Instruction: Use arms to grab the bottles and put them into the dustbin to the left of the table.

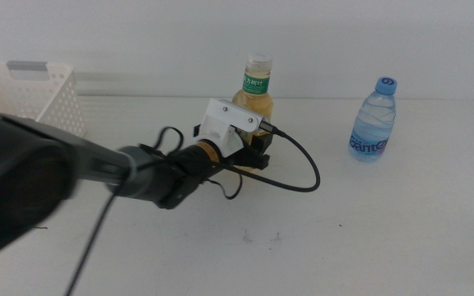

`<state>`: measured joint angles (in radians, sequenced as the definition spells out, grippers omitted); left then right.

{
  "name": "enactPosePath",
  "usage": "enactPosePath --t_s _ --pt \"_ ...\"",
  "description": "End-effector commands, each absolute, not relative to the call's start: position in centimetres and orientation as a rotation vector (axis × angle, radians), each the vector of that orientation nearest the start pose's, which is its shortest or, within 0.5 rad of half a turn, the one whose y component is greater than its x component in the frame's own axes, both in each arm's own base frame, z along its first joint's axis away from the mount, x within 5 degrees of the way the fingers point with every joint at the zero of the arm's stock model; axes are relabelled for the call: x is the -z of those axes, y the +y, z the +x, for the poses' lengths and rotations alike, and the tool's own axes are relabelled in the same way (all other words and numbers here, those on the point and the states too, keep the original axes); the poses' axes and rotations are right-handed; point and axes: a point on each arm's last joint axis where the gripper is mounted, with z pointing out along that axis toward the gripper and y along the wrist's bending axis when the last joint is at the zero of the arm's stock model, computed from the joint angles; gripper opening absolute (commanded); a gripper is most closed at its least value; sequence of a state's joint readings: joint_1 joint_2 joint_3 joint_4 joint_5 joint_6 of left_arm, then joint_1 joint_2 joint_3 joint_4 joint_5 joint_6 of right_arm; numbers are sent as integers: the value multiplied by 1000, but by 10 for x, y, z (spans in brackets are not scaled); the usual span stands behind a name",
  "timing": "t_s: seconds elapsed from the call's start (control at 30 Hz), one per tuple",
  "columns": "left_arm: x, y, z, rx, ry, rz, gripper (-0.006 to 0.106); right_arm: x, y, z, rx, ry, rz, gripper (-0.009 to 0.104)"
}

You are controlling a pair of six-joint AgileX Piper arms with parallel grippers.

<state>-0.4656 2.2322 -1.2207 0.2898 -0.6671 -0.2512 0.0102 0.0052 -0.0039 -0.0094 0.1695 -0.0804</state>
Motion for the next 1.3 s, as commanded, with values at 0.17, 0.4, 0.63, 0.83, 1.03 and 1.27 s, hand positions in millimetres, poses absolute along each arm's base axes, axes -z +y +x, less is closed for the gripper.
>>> enactPosePath --t_s 0.17,0.4,0.63,0.83,1.03,1.27 --pt "-221 -184 334 529 1846 441 -2 -199 0 56 79 1643 -88 92" --pt "-288 -143 271 332 2045 357 -2 -199 0 56 79 1643 -88 92" --pt "-350 -87 252 213 2241 359 -2 -199 0 56 79 1643 -88 92" --pt "-382 -17 277 201 2389 307 -2 -199 0 56 79 1643 -88 92" --pt "-391 56 314 138 2526 164 -2 -199 0 56 79 1643 -88 92" --pt "-357 101 369 73 2636 139 -2 -199 0 56 79 1643 -88 92"
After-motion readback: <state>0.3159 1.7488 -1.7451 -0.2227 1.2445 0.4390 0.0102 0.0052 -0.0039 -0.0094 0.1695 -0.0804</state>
